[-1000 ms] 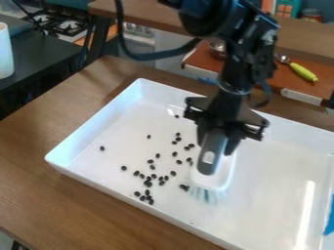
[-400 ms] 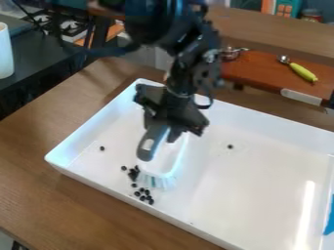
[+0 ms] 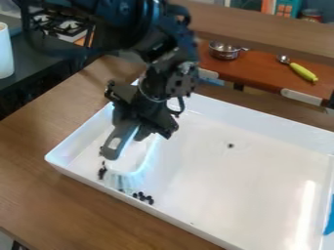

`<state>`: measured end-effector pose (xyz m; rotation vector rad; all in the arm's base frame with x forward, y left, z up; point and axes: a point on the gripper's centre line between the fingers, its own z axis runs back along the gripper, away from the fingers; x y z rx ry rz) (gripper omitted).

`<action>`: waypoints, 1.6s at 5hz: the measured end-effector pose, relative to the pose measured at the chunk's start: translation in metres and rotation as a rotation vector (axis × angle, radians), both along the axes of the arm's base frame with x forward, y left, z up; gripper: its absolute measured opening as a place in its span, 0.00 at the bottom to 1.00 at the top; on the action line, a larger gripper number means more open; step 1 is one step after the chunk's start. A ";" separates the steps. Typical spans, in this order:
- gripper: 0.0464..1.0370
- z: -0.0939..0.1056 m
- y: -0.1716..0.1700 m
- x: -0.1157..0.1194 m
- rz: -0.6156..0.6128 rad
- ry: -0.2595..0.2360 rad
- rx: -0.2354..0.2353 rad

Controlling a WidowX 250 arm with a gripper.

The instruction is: Sweep into pile

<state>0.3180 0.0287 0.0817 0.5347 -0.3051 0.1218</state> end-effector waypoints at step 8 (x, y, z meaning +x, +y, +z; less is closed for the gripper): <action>0.46 0.025 -0.259 -0.005 0.003 -0.073 -0.028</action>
